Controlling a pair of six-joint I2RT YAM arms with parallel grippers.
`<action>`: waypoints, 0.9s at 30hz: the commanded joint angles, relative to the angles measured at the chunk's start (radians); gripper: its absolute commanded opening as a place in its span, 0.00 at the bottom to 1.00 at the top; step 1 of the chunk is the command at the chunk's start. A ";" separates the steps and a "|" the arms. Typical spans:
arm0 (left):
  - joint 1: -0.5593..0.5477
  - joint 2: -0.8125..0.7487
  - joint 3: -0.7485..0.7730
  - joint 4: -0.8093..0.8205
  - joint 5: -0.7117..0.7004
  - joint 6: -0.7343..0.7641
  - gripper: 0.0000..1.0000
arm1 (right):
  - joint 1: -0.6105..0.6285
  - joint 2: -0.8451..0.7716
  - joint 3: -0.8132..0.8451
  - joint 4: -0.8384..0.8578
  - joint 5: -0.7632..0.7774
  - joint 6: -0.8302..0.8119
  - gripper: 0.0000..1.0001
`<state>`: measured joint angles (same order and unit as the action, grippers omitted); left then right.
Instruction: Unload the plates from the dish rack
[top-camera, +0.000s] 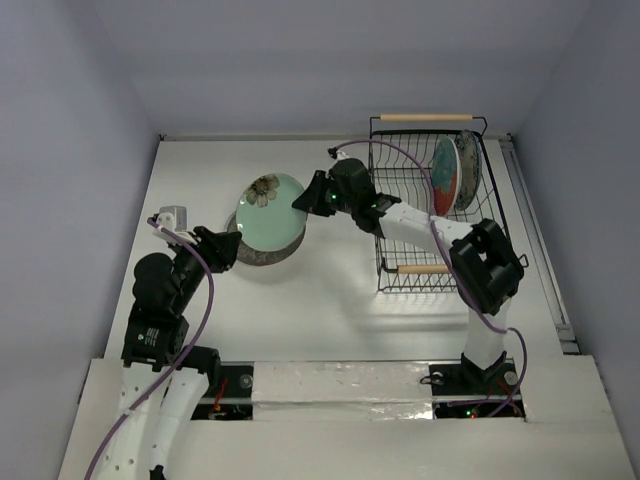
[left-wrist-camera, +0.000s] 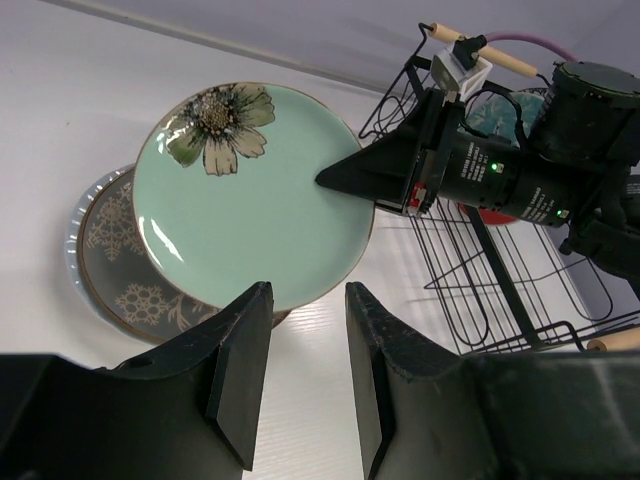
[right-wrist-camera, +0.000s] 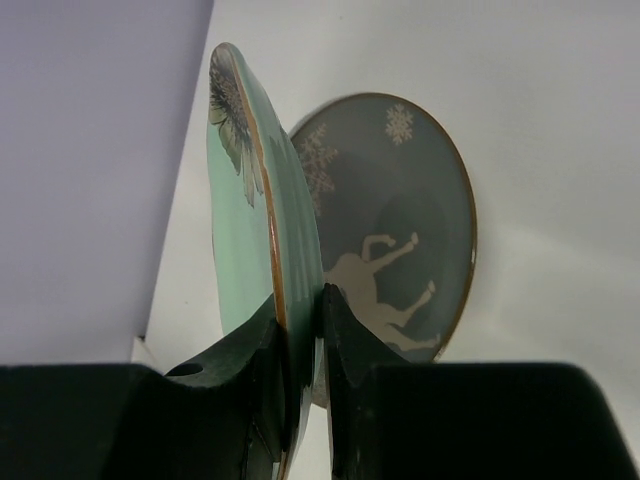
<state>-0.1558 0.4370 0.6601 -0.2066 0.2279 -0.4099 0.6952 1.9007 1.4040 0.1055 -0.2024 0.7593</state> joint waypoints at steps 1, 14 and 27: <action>0.002 0.005 -0.010 0.042 -0.001 -0.003 0.32 | 0.018 -0.023 0.023 0.266 -0.023 0.113 0.00; 0.002 0.002 -0.011 0.042 0.002 -0.003 0.32 | 0.036 0.075 -0.003 0.304 -0.048 0.164 0.03; 0.002 -0.004 -0.013 0.042 0.004 -0.003 0.33 | 0.036 0.101 -0.017 0.254 -0.034 0.141 0.39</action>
<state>-0.1558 0.4370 0.6601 -0.2066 0.2283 -0.4099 0.7223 2.0209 1.3743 0.2264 -0.2222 0.8871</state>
